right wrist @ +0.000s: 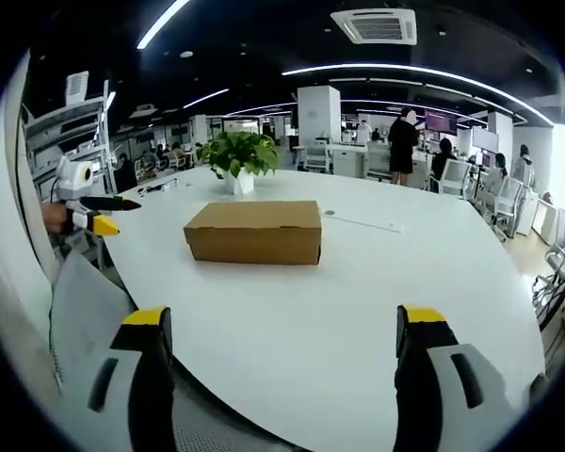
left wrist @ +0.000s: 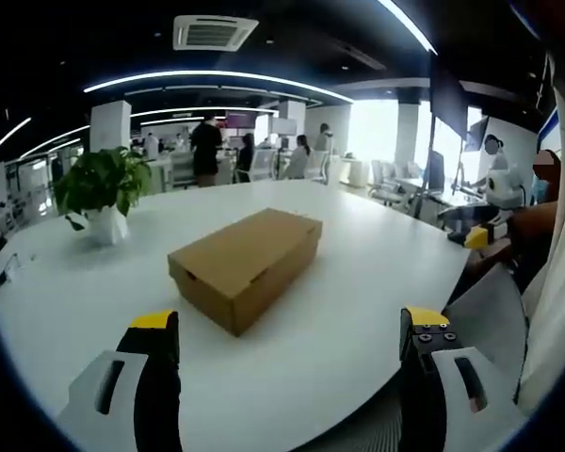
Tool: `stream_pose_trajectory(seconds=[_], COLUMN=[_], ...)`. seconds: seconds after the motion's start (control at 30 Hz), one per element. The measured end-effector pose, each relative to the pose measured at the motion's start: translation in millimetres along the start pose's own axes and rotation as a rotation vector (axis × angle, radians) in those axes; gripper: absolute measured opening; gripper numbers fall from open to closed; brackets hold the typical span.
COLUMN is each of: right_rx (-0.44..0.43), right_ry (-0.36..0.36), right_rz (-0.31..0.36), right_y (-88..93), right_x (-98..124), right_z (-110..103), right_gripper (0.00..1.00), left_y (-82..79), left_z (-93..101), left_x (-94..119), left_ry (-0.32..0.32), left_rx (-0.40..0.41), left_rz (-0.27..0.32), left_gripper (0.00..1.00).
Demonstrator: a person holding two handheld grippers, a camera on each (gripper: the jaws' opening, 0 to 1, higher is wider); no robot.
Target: Operate the shoe box by opening the lid, removing the specified soft item, and placing it in the target area until the item is outside and the box remains undamaged.
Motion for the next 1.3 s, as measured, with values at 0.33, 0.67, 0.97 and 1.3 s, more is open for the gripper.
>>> stream_pose_trajectory(seconds=[0.33, 0.67, 0.97, 1.3], right_rx=[0.003, 0.002, 0.003, 0.016], right_ry=[-0.006, -0.001, -0.003, -0.016], right_rz=[-0.001, 0.001, -0.002, -0.010], right_y=[-2.5, -4.7, -6.6, -11.8], right_x=[-1.1, -1.3, -1.4, -6.5], right_z=[0.6, 4.5, 7.7, 16.4], right_gripper=[0.94, 0.94, 0.94, 0.93], left_y=[-0.7, -4.6, -7.5, -8.1], left_z=[-1.4, -0.4, -2.5, -3.1], left_x=[0.6, -0.7, -2.7, -9.3], left_ry=[-0.002, 0.001, -0.004, -0.016], left_rx=[-0.005, -0.009, -0.011, -0.007], left_rz=[-0.008, -0.007, -0.005, -0.011], left_gripper=[1.00, 1.00, 1.00, 0.99])
Point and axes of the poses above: the point that each gripper's makers call its tool centre point, and the gripper's own axes: x roughly backward along the fingers, z roughly to its right, y roughly out of its underside, the point moved 5 cm from there along x, roughly backward along the fingers, and after that the axes turned 15 degrees about -y, right-handed, at the moved point
